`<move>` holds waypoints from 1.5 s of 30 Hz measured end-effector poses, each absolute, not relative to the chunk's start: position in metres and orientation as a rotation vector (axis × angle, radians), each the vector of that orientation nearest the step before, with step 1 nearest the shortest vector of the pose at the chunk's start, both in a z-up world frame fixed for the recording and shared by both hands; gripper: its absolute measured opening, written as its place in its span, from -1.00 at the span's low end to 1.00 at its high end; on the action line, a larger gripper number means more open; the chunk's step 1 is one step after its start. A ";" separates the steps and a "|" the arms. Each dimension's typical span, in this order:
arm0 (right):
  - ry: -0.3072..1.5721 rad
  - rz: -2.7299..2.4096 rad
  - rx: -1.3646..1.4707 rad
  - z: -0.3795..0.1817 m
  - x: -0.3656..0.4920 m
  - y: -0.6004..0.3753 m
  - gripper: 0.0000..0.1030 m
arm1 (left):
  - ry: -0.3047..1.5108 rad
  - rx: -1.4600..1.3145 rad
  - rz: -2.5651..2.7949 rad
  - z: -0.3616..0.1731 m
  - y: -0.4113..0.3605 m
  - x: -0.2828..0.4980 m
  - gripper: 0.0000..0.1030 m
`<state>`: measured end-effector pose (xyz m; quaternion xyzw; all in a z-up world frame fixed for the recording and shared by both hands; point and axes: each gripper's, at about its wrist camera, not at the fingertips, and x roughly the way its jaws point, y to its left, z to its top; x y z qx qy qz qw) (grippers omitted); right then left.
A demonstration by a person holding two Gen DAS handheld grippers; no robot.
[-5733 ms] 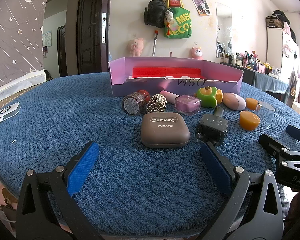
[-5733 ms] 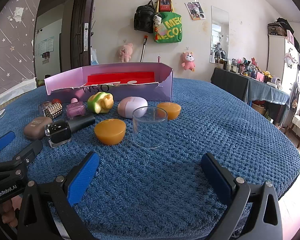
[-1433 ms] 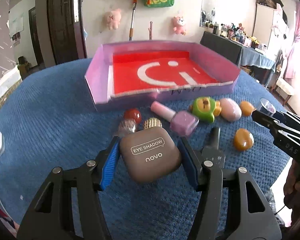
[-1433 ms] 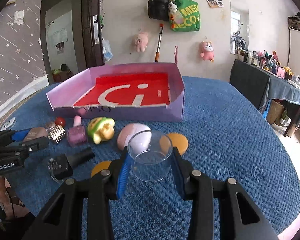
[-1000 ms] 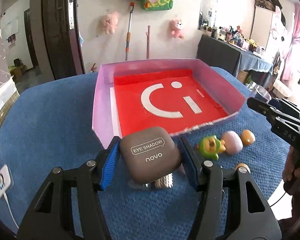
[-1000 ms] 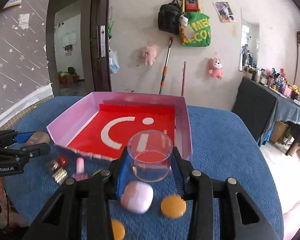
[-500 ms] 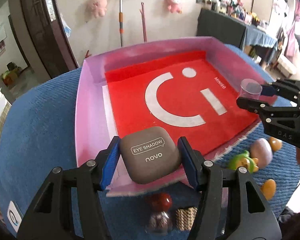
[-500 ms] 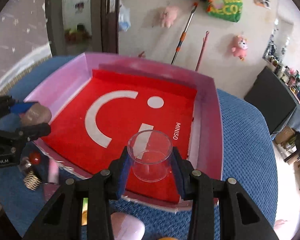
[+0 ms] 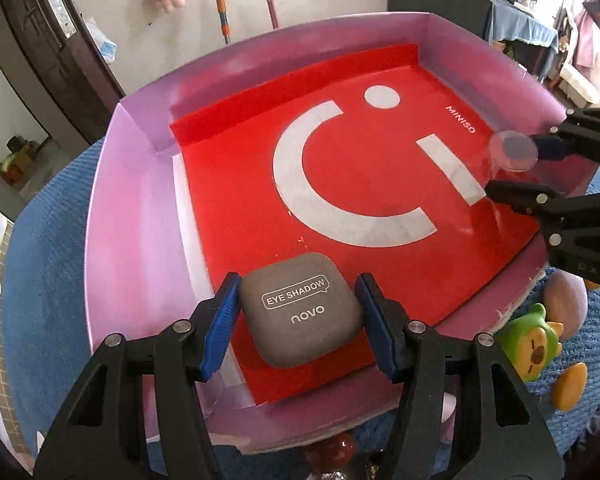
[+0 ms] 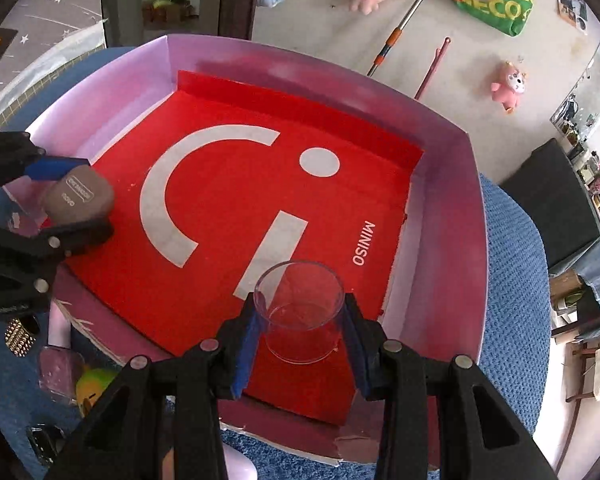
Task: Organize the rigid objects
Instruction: 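Carry the cup with the right tool while the left carries the compact into the pink box, then open the right tool on the cup while the left opens on the compact inside the box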
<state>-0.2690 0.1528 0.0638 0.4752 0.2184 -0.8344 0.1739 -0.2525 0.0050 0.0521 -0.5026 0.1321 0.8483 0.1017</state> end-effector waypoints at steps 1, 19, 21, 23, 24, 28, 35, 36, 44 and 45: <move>0.631 -2.365 1.346 0.064 -0.269 0.152 -0.20 | 0.384 -1.489 2.502 0.053 0.005 -0.253 0.10; 0.622 -2.335 1.359 0.065 -0.274 0.149 -0.13 | 0.364 -1.480 2.495 0.057 -0.003 -0.244 0.11; 0.623 -2.329 1.360 0.066 -0.273 0.148 -0.09 | 0.350 -1.471 2.500 0.059 -0.005 -0.242 0.12; 0.624 -2.325 1.355 0.066 -0.272 0.147 -0.02 | 0.331 -1.459 2.503 0.061 -0.005 -0.243 0.14; 0.623 -2.323 1.352 0.066 -0.271 0.147 0.02 | 0.324 -1.451 2.504 0.063 -0.006 -0.242 0.16; 0.600 -2.330 1.335 0.072 -0.267 0.147 0.15 | 0.297 -1.404 2.524 0.070 -0.005 -0.242 0.26; 0.521 -2.379 1.269 0.099 -0.257 0.154 0.40 | 0.229 -1.321 2.563 0.092 -0.008 -0.233 0.39; 0.504 -2.388 1.260 0.103 -0.256 0.156 0.42 | 0.220 -1.312 2.569 0.096 -0.009 -0.229 0.39; 0.433 -2.457 1.123 0.140 -0.223 0.163 0.69 | 0.185 -1.202 2.605 0.119 -0.009 -0.199 0.46; 0.426 -2.464 1.107 0.144 -0.218 0.164 0.71 | 0.177 -1.184 2.613 0.122 -0.009 -0.194 0.46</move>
